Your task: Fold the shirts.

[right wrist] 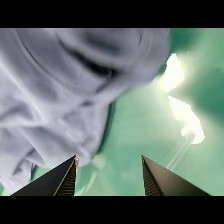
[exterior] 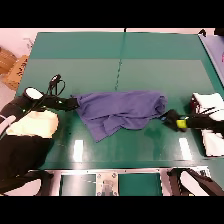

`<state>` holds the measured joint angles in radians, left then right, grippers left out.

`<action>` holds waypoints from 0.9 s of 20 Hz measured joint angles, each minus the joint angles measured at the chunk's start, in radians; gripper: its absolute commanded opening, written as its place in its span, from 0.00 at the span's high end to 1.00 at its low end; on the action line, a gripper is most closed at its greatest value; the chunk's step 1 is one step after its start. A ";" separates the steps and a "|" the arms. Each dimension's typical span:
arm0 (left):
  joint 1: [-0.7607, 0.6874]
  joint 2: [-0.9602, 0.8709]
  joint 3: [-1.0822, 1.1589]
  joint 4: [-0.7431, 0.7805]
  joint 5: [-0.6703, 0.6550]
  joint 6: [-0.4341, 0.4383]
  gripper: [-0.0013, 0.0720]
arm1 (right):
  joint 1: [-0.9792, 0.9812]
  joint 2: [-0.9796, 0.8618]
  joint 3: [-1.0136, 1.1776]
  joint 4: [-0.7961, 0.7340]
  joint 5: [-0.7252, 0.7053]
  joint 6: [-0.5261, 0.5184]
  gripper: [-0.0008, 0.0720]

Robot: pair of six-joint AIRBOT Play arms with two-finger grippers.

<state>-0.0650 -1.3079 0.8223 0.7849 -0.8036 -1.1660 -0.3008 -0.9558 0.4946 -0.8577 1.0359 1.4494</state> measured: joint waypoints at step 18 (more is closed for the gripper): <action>0.000 0.188 0.286 0.181 -0.156 -0.067 0.96 | 0.222 -0.017 0.341 0.158 -0.035 -0.061 0.96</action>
<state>-0.0650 -1.1202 1.1088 0.9661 -0.9600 -1.2327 -0.0788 -0.9730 0.8356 -0.7002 1.0004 1.3888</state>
